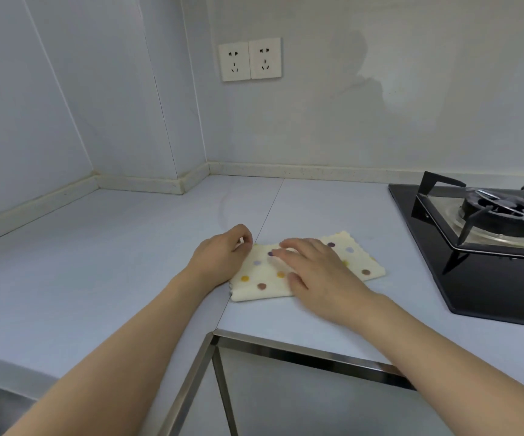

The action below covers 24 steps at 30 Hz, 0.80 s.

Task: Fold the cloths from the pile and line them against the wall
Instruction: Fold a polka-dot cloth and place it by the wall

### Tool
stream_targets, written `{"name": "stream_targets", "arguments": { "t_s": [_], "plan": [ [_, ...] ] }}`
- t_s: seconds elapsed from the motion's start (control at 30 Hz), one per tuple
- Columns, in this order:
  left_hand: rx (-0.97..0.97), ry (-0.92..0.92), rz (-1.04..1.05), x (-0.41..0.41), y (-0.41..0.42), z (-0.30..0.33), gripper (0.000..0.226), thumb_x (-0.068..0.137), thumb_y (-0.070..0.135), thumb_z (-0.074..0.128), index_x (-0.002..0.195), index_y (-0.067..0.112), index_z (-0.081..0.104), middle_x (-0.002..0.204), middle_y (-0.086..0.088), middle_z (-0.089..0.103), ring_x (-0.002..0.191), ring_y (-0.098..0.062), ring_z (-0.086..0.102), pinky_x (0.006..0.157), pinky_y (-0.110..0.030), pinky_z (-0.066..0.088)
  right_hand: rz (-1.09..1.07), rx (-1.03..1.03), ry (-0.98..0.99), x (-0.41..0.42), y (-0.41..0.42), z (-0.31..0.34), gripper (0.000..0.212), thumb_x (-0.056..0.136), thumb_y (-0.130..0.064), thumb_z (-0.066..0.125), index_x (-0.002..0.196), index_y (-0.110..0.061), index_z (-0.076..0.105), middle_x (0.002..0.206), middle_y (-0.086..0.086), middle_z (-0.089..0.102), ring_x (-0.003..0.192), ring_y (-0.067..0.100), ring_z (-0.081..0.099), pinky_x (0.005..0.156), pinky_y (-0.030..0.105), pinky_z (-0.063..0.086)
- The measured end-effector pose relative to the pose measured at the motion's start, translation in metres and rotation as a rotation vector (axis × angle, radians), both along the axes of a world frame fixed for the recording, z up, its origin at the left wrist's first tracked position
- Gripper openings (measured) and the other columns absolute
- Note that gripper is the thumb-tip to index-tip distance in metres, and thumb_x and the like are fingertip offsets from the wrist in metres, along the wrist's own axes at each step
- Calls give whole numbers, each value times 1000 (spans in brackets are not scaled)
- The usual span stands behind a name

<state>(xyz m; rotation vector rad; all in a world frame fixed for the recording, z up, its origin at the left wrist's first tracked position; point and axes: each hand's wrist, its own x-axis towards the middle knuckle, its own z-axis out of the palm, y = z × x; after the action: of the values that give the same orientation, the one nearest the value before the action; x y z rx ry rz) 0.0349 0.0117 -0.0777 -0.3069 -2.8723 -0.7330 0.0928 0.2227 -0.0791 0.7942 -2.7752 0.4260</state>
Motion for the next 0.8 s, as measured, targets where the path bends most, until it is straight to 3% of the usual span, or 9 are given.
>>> {"name": "stream_targets", "arguments": {
  "t_s": [0.1,0.23,0.3,0.4,0.53,0.67,0.8],
  "plan": [
    [71,-82,-23,7,-2,6,10,97,32,41,93,33,50,82,8,58,78,-17,55,66,-30,41,50,-32,-78,34,-22,1,42,96,-39,45,137,-28,49,132,-10,45,123,13,35,107,29,28],
    [120,-235,-59,18,-11,22,11,96,24,48,91,25,58,88,3,65,85,-18,60,72,-28,45,-10,-28,9,53,-33,-3,31,97,-38,44,119,-23,60,111,-4,49,107,18,41,98,33,35],
    [119,-290,-51,25,-15,27,10,95,21,50,92,21,59,94,1,67,92,-18,62,74,-28,46,-7,-35,78,56,-33,-5,21,95,-33,47,102,-19,61,100,-2,51,96,20,44,89,34,40],
    [105,-328,-24,38,-20,29,9,91,19,53,92,20,62,99,-2,67,84,-16,56,74,-25,44,-5,-42,174,61,-33,-9,15,87,-31,49,82,-18,54,85,-3,50,81,20,43,74,32,40],
    [164,-311,-33,55,-27,23,8,87,14,57,88,18,63,93,0,70,82,-15,55,72,-25,44,48,30,259,79,-35,-15,32,81,-52,49,95,-24,59,90,-8,51,81,15,46,73,27,41],
    [163,-284,-28,71,-30,23,11,89,14,53,93,20,62,93,1,62,80,-14,53,68,-23,41,139,66,401,88,-34,-21,18,89,-30,49,84,-20,63,80,-4,53,71,19,50,62,32,46],
    [291,-287,-88,89,-34,28,38,81,-2,43,101,24,61,104,-3,59,87,-18,52,75,-25,44,80,-170,316,89,-22,-18,20,90,-25,44,85,-19,63,81,-6,56,74,13,53,60,26,44]
  ]
}}
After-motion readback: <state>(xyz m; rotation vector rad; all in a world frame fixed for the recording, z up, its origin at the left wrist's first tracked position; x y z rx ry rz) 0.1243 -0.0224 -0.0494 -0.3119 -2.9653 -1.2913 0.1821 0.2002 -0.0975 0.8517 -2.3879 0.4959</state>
